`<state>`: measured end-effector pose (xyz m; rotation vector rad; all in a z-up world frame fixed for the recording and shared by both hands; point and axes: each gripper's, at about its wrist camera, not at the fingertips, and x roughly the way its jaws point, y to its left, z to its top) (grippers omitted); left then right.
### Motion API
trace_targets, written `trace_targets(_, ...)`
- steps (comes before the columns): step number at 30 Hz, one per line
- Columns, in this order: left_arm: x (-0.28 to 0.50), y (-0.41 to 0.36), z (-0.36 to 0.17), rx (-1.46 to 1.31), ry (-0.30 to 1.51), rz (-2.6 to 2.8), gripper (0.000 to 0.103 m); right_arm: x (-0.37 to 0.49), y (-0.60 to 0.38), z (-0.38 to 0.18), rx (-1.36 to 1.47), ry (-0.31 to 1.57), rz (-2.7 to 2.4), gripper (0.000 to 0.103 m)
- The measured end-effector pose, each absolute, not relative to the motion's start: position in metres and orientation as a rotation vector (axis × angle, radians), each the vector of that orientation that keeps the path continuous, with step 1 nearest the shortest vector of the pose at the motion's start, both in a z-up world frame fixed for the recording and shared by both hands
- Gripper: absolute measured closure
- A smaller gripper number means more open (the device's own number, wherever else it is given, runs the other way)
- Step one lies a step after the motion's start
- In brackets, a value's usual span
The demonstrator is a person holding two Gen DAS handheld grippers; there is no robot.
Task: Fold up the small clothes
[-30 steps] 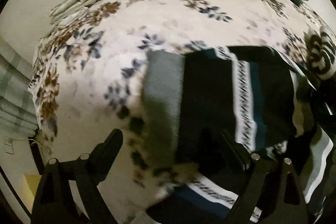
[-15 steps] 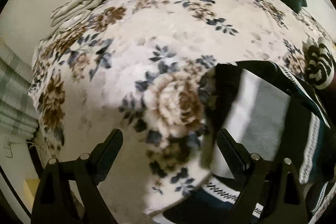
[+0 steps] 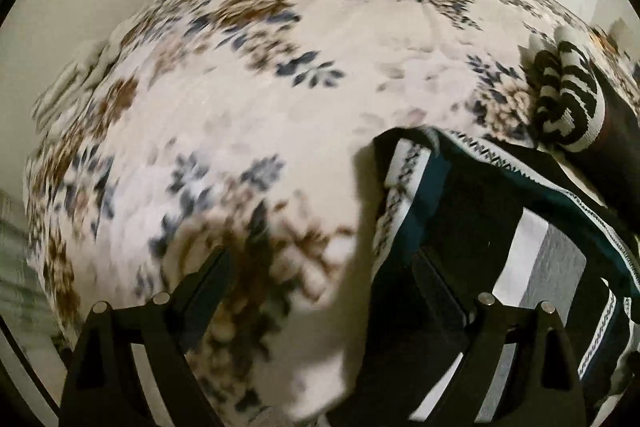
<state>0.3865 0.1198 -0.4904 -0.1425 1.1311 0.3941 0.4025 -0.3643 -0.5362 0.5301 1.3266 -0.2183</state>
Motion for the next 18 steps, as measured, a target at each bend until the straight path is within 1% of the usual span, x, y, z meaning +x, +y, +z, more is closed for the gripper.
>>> trace_targets(5,0.411,0.102,-0.507,-0.036,1.161,0.340,0.011,0.396,-0.369,-0.544,0.544,1.342,-0.200,0.096)
trace_targets(6,0.413,0.099,-0.509,-0.020,1.167,0.332,0.011,0.396,-0.367,-0.545,0.553,1.357,-0.191,0.090)
trace_targets(7,0.415,0.097,-0.511,-0.005,1.171,0.326,0.011,0.396,-0.369,-0.546,0.578,1.369,-0.181,0.086)
trace_targets(9,0.415,0.092,-0.515,0.014,1.179,0.309,0.011,0.390,-0.377,-0.544,0.638,1.365,-0.173,0.054)
trace_targets(10,0.415,0.091,-0.516,0.017,1.183,0.305,0.011,0.387,-0.381,-0.542,0.656,1.355,-0.175,0.051)
trace_targets(12,0.411,0.088,-0.520,0.021,1.193,0.297,0.011,0.380,-0.385,-0.542,0.713,1.346,-0.167,0.051)
trace_targets(15,0.406,0.085,-0.524,0.024,1.208,0.293,0.011,0.376,-0.380,-0.552,0.744,1.367,-0.149,0.051)
trace_targets(16,0.404,0.085,-0.523,0.024,1.209,0.292,0.011,0.376,-0.377,-0.556,0.742,1.365,-0.144,0.054)
trace_targets(17,0.403,0.085,-0.523,0.025,1.208,0.293,0.011,0.377,-0.375,-0.556,0.734,1.355,-0.141,0.082)
trace_targets(18,0.401,0.085,-0.520,0.025,1.204,0.294,0.011,0.377,-0.368,-0.554,0.678,1.345,-0.155,0.097)
